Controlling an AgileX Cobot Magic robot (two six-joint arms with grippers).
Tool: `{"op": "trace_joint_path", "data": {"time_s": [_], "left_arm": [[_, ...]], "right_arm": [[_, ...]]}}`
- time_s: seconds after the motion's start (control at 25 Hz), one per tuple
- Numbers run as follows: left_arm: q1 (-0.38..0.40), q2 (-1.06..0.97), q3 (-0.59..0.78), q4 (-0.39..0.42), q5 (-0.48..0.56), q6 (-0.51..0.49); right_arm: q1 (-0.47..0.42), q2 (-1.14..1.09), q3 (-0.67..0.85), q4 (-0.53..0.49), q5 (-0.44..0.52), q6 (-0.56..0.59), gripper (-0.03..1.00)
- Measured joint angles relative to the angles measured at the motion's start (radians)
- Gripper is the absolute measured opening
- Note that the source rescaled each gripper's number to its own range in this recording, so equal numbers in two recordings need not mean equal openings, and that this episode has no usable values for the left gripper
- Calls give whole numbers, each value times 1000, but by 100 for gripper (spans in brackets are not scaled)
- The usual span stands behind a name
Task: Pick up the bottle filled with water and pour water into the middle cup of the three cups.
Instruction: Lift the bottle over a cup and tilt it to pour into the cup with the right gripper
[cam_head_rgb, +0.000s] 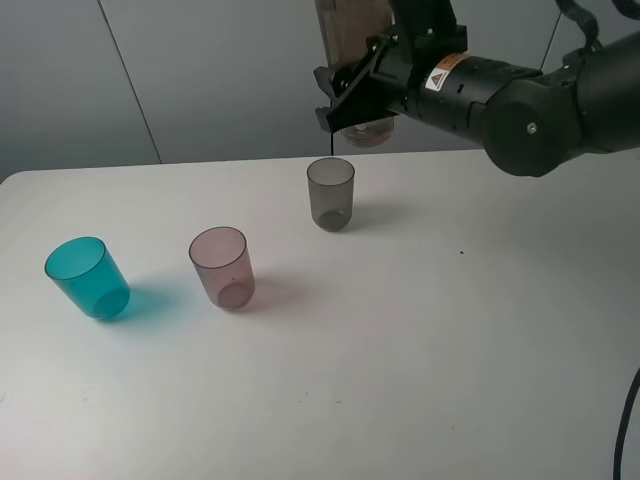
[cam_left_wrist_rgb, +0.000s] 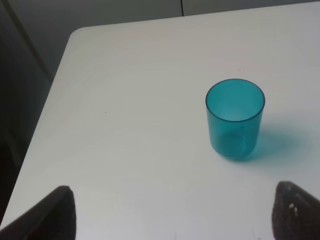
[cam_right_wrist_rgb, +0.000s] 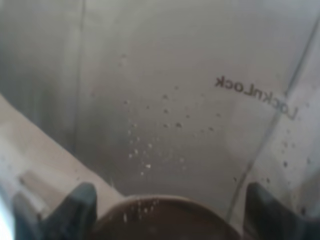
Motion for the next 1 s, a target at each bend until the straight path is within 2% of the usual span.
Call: {"op": "trace_joint_path", "data": {"time_s": [0.12, 0.36, 0.52, 0.76, 1.0], "left_arm": [[0, 0, 0, 0, 0, 0], [0, 0, 0, 0, 0, 0], [0, 0, 0, 0, 0, 0], [0, 0, 0, 0, 0, -3], [0, 0, 0, 0, 0, -3]], "right_arm": [[0, 90, -98, -111, 6, 39, 5], [0, 265, -309, -418, 21, 270, 5], [0, 349, -411, -591, 21, 350, 5], [0, 428, -505, -728, 16, 353, 5], [0, 489, -529, -764, -59, 239, 5]]}}
